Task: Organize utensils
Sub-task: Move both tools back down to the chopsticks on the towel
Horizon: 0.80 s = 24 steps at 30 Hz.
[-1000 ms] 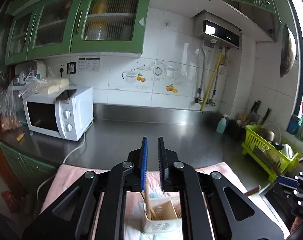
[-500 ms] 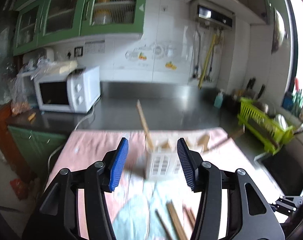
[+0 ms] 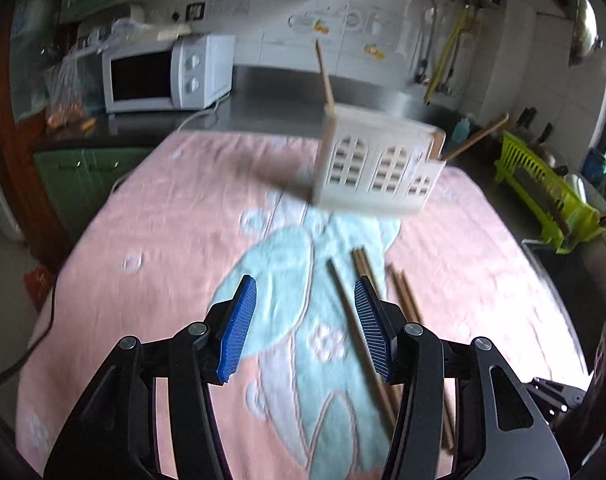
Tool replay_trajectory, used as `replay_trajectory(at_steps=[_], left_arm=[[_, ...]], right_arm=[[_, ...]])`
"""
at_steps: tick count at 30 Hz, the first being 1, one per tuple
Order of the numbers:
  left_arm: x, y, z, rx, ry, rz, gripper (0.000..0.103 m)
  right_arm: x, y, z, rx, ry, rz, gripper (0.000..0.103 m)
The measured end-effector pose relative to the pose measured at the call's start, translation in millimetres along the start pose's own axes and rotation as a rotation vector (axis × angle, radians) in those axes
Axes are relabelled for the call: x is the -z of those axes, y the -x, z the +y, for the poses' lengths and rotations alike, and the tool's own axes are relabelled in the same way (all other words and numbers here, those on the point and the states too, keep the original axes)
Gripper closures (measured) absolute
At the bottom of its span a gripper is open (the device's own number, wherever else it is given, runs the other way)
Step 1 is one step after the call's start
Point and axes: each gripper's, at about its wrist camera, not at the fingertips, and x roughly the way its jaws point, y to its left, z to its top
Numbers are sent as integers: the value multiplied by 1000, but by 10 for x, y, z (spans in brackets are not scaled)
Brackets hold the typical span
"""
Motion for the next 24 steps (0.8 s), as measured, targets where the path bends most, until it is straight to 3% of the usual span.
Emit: replay_trajectory(at_steps=[12,24], left_arm=[[438,-176,-20,14,-11,86,51],[645,-269,-125,50,-10,144,51]], right_arm=[[46,-207,41,14,-27,43,94],[83,-182,24,28,-34,49,94]])
